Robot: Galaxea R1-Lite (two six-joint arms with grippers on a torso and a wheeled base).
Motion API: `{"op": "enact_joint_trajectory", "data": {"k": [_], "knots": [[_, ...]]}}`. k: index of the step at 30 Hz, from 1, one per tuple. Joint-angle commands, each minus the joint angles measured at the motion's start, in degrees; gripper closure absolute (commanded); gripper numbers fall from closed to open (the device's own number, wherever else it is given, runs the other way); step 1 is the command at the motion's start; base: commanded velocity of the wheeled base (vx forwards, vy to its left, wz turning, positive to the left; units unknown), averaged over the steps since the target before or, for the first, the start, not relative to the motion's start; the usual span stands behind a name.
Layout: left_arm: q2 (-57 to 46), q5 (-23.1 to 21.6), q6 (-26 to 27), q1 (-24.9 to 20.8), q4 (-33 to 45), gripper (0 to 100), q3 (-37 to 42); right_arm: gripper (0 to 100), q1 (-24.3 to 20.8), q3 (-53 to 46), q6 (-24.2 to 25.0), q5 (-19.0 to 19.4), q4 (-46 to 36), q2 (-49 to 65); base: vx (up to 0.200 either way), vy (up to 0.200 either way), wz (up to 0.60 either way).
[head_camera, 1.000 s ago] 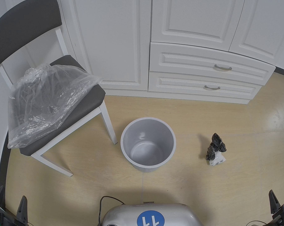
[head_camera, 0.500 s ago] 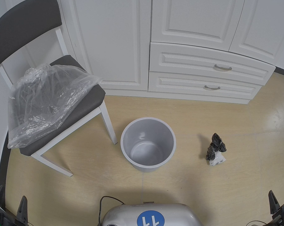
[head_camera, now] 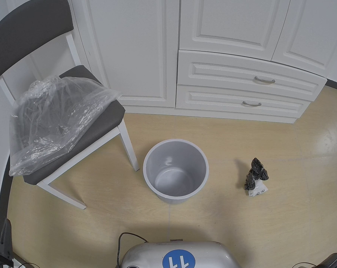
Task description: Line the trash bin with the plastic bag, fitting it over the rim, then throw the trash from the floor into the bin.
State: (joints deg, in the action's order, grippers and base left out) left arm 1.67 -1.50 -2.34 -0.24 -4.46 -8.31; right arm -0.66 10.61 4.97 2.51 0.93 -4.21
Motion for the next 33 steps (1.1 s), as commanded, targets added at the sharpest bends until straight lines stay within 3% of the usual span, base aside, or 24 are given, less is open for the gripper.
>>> {"op": "enact_joint_trajectory", "data": {"k": [1, 3, 4, 5, 7, 14, 19, 29, 33], "knots": [[15.12, -1.14, 1.81, -0.99, 3.14, 0, -11.46, 0, -1.89, 9.17, -1.72, 1.27, -0.93, -18.21, 0.000, 0.000, 0.00], [16.26, -0.96, 1.90, -0.90, 3.14, 0, -11.90, 0, -1.98, 9.61, -1.81, 1.27, -0.93, -19.17, 0.000, 0.000, 0.00], [25.05, 2.82, 3.04, 0.33, 3.14, 0, -15.06, 0, -2.07, 13.21, -2.95, 1.18, -0.93, -27.35, 0.000, 0.000, 0.00], [25.40, 3.17, 3.22, 0.51, 3.14, 0, -15.15, 0, -2.07, 13.30, -3.13, 1.18, -0.84, -27.79, 0.000, 0.000, 0.00], [31.55, 8.53, 5.94, 2.53, 2.79, 0, -15.68, 0, -2.07, 16.03, -6.12, 0.56, 2.68, -35.43, 0.000, 0.000, 0.00], [33.57, 9.15, 13.24, 2.79, 3.32, 0, -15.06, 0, -1.45, 16.38, -5.68, -0.84, 9.09, -38.60, 0.000, 0.000, 0.00], [33.22, 8.97, 19.30, 2.70, 3.41, 0, -8.47, 0, -2.77, 17.43, -9.28, -2.42, 9.53, -41.23, 0.000, 0.000, 0.00], [38.41, 9.67, 20.89, 3.76, -0.46, 0, -9.44, 0, -4.97, 17.26, -9.54, -2.95, 10.50, -44.93, 0.000, 0.000, 0.00], [38.32, 10.38, 24.58, 6.75, -0.28, 0, -8.21, 0, -5.93, 17.26, -9.72, -5.76, 12.96, -44.05, 0.000, 0.000, 0.00]]}}
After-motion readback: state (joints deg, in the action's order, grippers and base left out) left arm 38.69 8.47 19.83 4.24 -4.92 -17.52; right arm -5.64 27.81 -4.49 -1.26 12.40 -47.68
